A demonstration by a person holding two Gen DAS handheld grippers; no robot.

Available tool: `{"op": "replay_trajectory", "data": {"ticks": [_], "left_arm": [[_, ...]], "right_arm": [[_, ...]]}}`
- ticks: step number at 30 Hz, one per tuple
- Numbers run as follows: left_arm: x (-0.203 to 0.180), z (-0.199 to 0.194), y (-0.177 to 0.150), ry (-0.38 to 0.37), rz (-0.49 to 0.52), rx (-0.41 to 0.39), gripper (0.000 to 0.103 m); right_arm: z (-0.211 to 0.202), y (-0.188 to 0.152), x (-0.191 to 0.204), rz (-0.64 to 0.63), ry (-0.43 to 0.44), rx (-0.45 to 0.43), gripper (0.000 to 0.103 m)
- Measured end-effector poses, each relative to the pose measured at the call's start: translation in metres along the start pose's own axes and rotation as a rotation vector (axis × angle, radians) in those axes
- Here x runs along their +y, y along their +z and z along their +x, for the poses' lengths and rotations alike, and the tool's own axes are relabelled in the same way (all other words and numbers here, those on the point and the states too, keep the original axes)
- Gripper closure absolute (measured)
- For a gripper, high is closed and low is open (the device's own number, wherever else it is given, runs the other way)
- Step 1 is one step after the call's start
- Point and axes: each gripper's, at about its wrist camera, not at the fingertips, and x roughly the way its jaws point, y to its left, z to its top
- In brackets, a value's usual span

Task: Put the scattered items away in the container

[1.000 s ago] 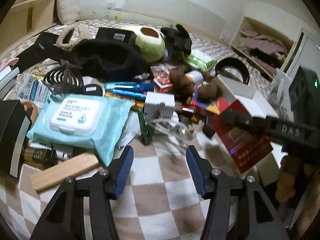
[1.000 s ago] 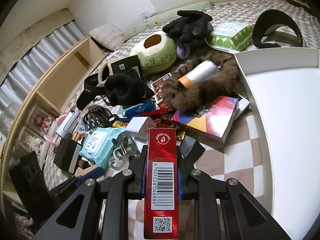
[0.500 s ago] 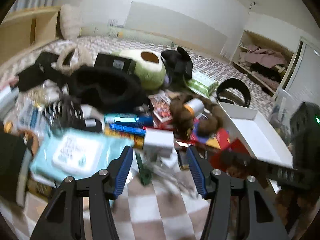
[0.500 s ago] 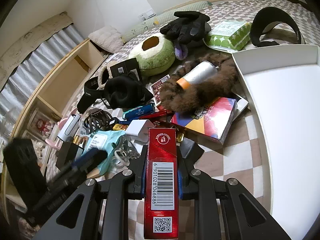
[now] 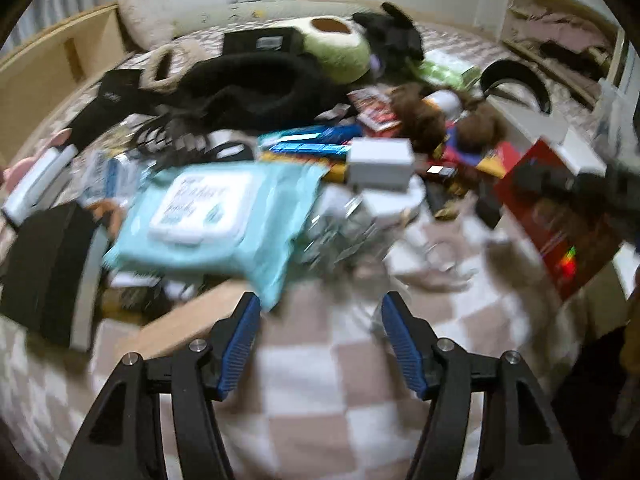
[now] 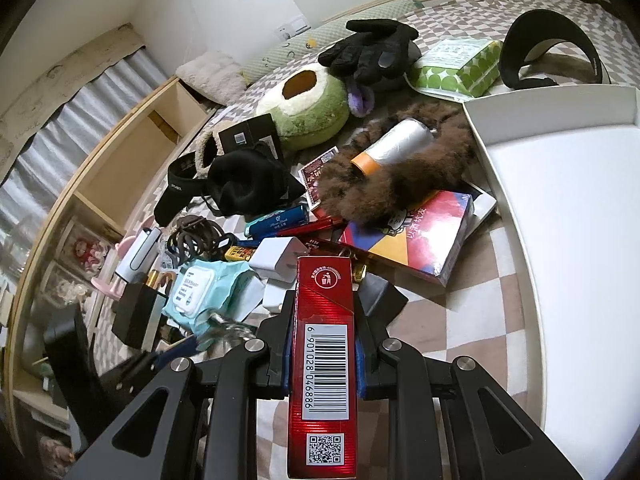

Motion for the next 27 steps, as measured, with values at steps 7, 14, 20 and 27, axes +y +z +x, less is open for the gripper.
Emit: {"op": "replay_trajectory", "data": {"ticks": [7,14,20,27], "left_arm": [[0.01,-0.025,0.004,-0.258,-0.116,-0.097,0.039],[-0.004,-0.017,0.019,-0.391,-0.171,-0.065,0.039],[-0.01,-0.005,0.022,-0.369,-0.183,-0.044,0.043],[-0.01,-0.002,0.018,-0.37,-0.174,-0.044,0.043]], "right_arm": [[-0.001,0.0,-0.001,0.006,0.009,-0.003,0.08],[-0.002,0.002,-0.006,0.027,0.027,-0.004,0.08],[0.005,0.006,-0.003,0.002,0.04,0.008,0.08],[0.037,0.02,0.021,-0.164,0.049,0.079,0.08]]}}
